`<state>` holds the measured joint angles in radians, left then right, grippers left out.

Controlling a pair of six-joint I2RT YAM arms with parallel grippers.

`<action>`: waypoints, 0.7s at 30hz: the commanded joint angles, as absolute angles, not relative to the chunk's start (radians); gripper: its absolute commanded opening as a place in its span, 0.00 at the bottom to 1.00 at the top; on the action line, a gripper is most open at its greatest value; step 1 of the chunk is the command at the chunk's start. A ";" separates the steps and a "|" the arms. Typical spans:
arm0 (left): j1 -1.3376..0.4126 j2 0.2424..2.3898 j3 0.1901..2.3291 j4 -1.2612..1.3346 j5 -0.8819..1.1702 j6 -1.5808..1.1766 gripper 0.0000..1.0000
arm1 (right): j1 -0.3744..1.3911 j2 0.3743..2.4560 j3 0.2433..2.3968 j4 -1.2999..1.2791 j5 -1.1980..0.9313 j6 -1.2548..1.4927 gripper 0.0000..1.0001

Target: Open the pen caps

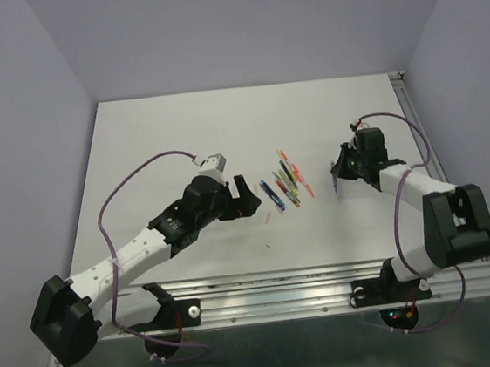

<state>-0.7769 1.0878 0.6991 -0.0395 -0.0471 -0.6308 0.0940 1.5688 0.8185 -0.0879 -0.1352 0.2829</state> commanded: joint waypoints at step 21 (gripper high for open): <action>-0.917 1.255 0.744 0.380 0.190 -0.591 0.97 | 0.785 1.000 0.584 0.170 0.391 0.968 0.01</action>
<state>-0.9100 1.2430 0.6720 0.3107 0.1814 -0.6247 0.7658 0.9939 0.5152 0.1741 0.2844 0.9092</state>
